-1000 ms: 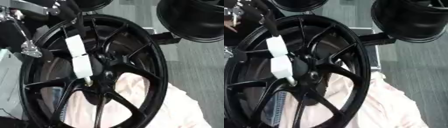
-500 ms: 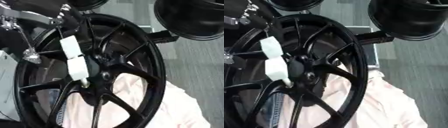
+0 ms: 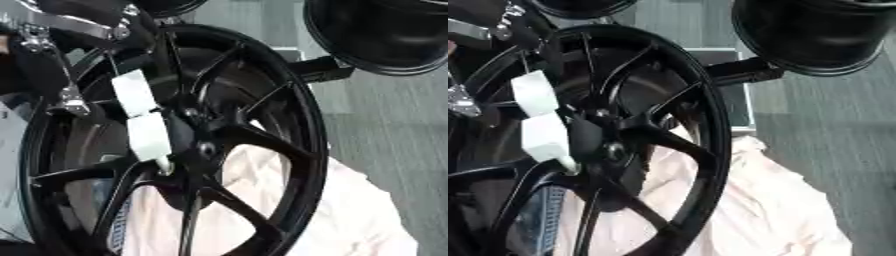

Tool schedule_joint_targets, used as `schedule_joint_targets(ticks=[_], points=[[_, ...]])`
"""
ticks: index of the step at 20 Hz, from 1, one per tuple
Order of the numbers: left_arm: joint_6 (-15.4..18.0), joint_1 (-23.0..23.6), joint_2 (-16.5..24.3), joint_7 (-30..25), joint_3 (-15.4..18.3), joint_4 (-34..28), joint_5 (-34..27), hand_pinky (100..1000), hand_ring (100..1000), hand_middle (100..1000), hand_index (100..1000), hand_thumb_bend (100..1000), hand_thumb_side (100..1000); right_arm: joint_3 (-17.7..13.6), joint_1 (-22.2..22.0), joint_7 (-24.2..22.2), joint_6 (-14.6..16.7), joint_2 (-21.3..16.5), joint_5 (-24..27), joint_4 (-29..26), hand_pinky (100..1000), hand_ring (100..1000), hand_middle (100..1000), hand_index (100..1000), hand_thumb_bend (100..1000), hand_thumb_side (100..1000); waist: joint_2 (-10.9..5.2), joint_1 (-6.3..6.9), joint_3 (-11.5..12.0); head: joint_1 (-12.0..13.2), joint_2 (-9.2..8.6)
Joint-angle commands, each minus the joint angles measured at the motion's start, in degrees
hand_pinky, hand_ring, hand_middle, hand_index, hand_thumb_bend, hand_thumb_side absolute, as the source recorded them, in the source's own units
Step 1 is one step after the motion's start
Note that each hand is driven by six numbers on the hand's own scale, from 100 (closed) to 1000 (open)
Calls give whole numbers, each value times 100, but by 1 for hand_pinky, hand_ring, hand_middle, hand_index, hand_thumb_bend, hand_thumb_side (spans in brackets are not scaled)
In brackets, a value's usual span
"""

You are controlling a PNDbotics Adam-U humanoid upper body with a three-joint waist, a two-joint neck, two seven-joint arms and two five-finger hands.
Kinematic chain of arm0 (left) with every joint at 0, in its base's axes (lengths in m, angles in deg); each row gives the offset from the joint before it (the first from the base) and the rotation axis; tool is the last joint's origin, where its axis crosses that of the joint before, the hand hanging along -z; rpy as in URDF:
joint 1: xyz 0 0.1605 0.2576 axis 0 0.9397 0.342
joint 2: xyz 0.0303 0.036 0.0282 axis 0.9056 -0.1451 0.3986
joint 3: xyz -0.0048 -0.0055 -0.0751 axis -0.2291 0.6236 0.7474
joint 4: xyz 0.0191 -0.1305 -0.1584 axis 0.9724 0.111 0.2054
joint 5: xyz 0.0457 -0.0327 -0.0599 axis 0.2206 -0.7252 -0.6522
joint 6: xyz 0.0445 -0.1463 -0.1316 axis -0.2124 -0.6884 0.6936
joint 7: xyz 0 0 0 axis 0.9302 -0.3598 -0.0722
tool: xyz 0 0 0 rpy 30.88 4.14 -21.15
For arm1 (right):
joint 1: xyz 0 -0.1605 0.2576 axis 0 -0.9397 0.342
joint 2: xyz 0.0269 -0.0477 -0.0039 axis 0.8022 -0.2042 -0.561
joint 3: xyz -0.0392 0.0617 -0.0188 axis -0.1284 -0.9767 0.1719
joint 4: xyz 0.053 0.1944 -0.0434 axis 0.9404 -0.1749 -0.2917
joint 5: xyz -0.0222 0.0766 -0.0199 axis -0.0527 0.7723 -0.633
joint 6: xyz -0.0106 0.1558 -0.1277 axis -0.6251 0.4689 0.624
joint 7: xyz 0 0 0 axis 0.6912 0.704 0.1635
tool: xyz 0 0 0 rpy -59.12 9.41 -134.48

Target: Pull the pin out of the wheel hub.

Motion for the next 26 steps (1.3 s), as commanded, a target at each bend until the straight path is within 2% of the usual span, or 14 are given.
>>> schedule_joint_targets(ticks=[1,8,15,20,26], points=[[165,-118,24,-103,40,187,26,856,785,736,836,635,100,-41,23,2,28,-49,39,-71,456,613,557,733,100,479,-78,13,-10,-13,18],[305,-84,-75,-103,-24,562,18,855,783,729,820,642,100,-51,44,10,43,-23,50,-71,456,613,558,734,100,478,-52,12,-36,-28,0],[448,-20,-76,-103,-80,686,48,856,784,732,810,657,100,-58,56,18,52,-9,57,-71,457,614,559,734,100,477,-49,6,-53,-87,-194],[492,-49,-121,-103,-64,771,39,857,788,756,816,653,100,-55,57,10,53,2,65,-71,457,614,559,735,100,478,-55,-1,-57,-88,-214],[483,-193,-177,-103,-79,725,-269,869,796,764,809,662,100,-52,50,6,55,11,79,-71,458,614,560,735,100,481,-56,15,-51,-77,-225]])
